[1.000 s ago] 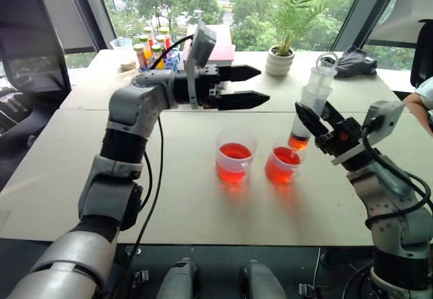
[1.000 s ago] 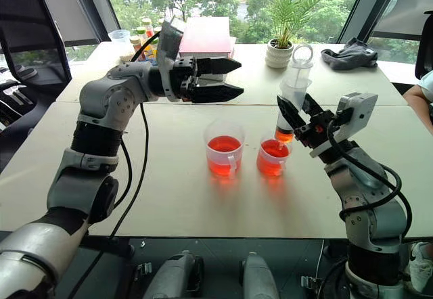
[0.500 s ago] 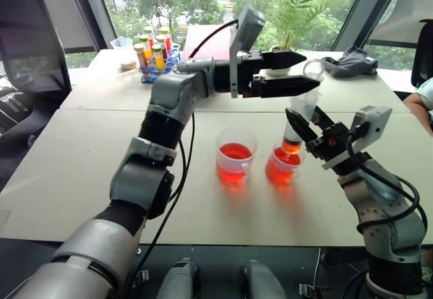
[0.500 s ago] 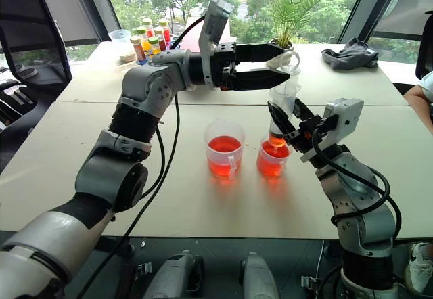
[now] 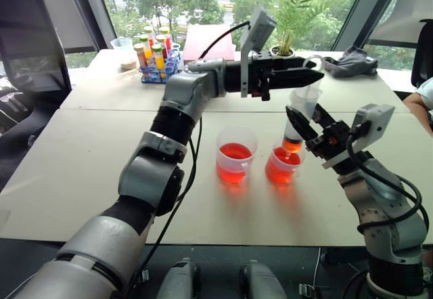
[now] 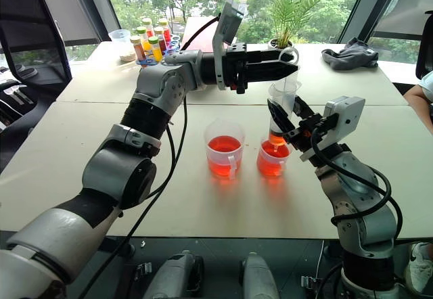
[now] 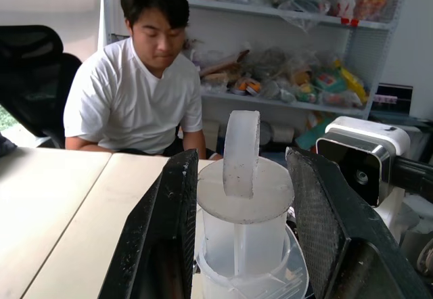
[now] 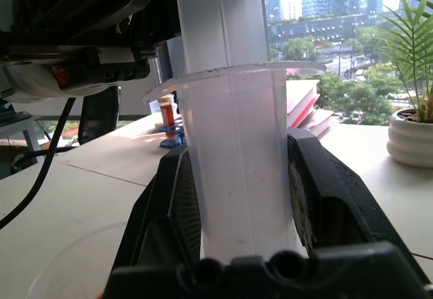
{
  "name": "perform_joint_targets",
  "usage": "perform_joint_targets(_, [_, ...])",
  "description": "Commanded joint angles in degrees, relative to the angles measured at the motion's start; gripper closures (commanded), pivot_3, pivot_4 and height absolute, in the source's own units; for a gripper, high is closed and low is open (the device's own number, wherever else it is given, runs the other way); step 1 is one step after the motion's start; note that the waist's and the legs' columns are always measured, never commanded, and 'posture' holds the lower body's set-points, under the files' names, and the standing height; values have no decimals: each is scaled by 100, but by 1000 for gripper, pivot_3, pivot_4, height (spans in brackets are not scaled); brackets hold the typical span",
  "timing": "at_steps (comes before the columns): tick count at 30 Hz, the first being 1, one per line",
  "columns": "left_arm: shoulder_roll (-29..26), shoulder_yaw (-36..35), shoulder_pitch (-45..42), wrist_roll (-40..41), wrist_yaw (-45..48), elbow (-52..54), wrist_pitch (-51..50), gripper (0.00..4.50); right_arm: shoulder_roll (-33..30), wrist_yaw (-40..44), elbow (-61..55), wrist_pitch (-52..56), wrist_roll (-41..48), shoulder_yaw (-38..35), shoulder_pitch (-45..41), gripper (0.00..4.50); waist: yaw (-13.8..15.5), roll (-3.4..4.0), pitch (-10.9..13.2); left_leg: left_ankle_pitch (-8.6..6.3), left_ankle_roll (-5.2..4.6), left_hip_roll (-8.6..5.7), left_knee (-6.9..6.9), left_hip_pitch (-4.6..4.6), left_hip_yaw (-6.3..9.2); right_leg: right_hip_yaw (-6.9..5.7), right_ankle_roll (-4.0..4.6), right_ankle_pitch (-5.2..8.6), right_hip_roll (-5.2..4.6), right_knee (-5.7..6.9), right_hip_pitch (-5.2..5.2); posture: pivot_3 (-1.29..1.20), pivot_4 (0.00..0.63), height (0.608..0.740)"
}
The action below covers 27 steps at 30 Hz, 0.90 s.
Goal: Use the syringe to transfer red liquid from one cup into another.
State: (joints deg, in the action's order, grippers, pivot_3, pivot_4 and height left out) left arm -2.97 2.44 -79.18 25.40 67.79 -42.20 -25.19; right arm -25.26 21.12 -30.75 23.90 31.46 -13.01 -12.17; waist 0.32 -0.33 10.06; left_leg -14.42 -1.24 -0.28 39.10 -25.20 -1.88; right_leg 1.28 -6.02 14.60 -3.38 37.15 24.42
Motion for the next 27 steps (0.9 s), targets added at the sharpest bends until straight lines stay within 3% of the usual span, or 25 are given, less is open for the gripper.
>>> perform_joint_targets(1, [1, -16, -152, -68, 136, 160, 167, 3105, -61, -15, -309, -11, 36, -10, -109, 3120, 1, 0, 0, 0, 0, 0, 0, 0, 0, 0, 0, 0, 0, 0, 0, 0, 150, 740])
perform_joint_targets(10, [39, 429, 368, -480, 446, 446, 393, 3105, -206, -87, -467, 193, 137, -91, -359, 3120, 3, 0, 0, 0, 0, 1, 0, 0, 1, 0, 0, 0, 0, 1, 0, 0, 150, 740])
perform_joint_targets(27, [130, 555, 629, -646, 524, 414, 220, 3105, -487, -176, -736, 473, 359, -376, -550, 3120, 25, 0, 0, 0, 0, 0, 1, -2, 2, -1, 0, 0, 0, 0, 0, 0, 150, 740])
